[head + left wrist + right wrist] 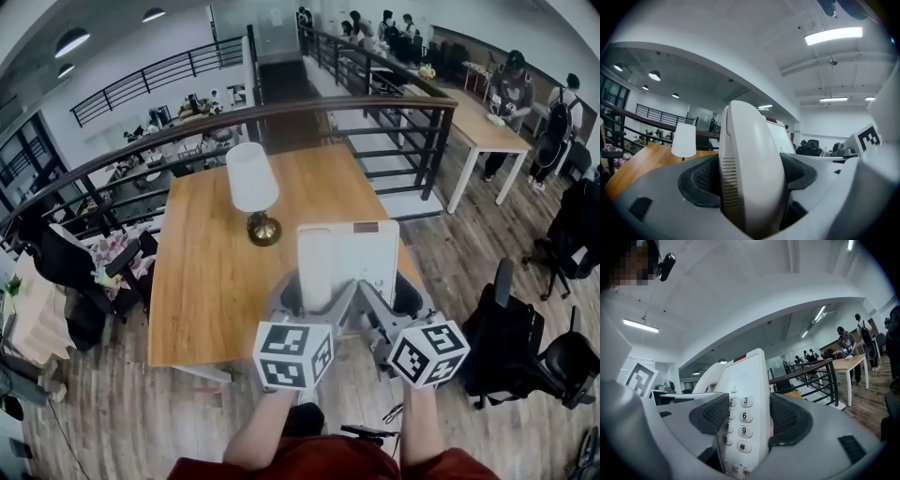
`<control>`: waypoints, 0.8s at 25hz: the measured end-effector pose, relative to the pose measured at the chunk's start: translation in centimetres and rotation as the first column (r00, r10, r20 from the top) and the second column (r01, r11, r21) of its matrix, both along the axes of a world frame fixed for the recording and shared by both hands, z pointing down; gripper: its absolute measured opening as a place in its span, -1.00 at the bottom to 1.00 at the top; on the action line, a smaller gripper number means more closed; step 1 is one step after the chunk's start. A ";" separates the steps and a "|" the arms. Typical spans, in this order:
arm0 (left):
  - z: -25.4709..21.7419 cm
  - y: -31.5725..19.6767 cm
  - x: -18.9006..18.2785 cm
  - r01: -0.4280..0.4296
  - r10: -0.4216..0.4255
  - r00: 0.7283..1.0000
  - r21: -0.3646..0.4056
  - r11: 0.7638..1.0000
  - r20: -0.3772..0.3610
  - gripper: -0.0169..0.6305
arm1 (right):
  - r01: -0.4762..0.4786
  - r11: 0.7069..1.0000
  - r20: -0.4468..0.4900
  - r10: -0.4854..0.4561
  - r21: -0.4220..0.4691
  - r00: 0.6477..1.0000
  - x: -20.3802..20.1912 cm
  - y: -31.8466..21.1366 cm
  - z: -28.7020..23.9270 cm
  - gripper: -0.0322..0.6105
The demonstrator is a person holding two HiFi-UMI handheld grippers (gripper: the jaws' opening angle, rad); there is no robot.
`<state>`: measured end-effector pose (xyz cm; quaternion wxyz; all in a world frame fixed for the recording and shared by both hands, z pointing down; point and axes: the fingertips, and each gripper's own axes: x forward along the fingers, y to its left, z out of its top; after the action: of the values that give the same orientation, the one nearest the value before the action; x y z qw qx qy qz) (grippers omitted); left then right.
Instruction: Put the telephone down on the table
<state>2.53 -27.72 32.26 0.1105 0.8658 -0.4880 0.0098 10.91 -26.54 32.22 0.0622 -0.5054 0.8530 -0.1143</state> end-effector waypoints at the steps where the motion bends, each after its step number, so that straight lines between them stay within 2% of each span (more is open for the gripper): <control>1: 0.3 -0.9 -0.5 0.000 0.000 1.000 -0.008 1.000 -0.001 0.28 | 0.000 1.000 -0.001 0.000 -0.008 1.000 -0.5 -0.9 0.3 -0.05; 12: 1.3 -10.4 -6.3 -0.006 0.004 0.999 -0.045 0.999 -0.046 0.28 | -0.003 0.999 -0.045 0.001 -0.044 0.999 -6.3 -10.4 0.9 -0.05; 20: 3.9 -14.6 -7.4 -0.021 0.016 0.998 -0.102 0.995 -0.053 0.28 | -0.019 0.995 -0.053 0.013 -0.101 0.999 -7.5 -14.5 3.3 -0.05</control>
<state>-4.87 -42.32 36.17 0.1675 0.8634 -0.4756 0.0135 3.44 -41.01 35.57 0.0152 -0.5175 0.8434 -0.1435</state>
